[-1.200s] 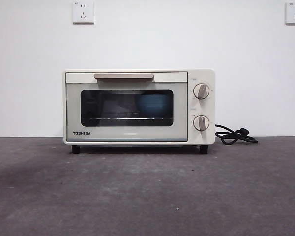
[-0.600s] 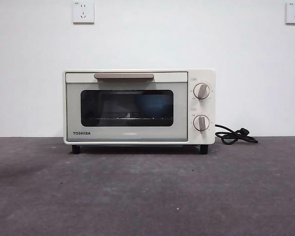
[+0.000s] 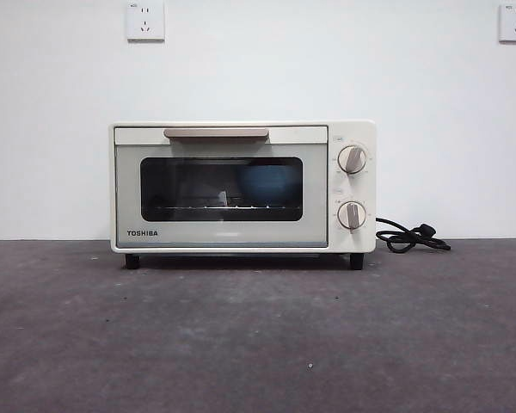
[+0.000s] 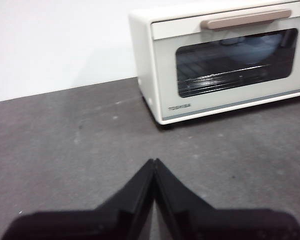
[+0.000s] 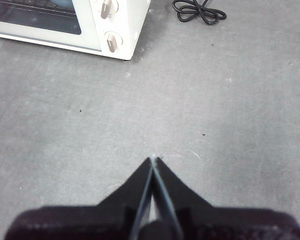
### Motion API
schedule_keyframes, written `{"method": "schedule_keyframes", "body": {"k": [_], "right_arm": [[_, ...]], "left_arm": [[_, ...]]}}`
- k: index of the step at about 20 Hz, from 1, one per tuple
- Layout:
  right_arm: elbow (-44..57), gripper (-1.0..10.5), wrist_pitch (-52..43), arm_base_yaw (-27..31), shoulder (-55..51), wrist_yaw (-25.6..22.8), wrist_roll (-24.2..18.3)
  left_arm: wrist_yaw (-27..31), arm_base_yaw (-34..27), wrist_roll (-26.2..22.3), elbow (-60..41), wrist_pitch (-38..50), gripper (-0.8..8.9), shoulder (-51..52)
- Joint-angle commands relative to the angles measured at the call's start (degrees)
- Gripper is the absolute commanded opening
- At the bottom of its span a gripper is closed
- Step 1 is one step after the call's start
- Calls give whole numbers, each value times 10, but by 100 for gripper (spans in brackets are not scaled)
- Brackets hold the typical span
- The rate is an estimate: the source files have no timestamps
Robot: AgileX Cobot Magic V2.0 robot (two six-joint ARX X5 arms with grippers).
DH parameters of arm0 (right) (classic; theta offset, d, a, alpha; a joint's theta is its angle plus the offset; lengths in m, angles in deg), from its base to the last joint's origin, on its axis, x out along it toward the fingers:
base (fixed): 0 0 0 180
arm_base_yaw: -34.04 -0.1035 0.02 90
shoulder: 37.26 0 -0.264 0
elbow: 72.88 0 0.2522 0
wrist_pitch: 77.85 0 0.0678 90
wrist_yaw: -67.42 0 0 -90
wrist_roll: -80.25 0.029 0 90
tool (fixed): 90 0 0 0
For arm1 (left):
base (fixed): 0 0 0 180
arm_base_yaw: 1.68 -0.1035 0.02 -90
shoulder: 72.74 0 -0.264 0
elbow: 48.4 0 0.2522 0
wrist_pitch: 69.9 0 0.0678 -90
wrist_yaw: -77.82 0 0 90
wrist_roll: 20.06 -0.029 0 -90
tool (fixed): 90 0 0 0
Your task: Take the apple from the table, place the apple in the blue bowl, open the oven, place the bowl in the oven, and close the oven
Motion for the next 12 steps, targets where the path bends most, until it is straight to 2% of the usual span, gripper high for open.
{"method": "schedule_keyframes", "body": {"k": [1,8,12], "right_arm": [[5,2,-2,0,1,0,4],[5,2,-2,0,1,0,4],[5,2,-2,0,1,0,4]], "left_arm": [[2,-16,16,-23,10,-4,23],[2,-38,19,-32,-29,-4,67],[18,-40,19,-32,-96,-4,86]]}}
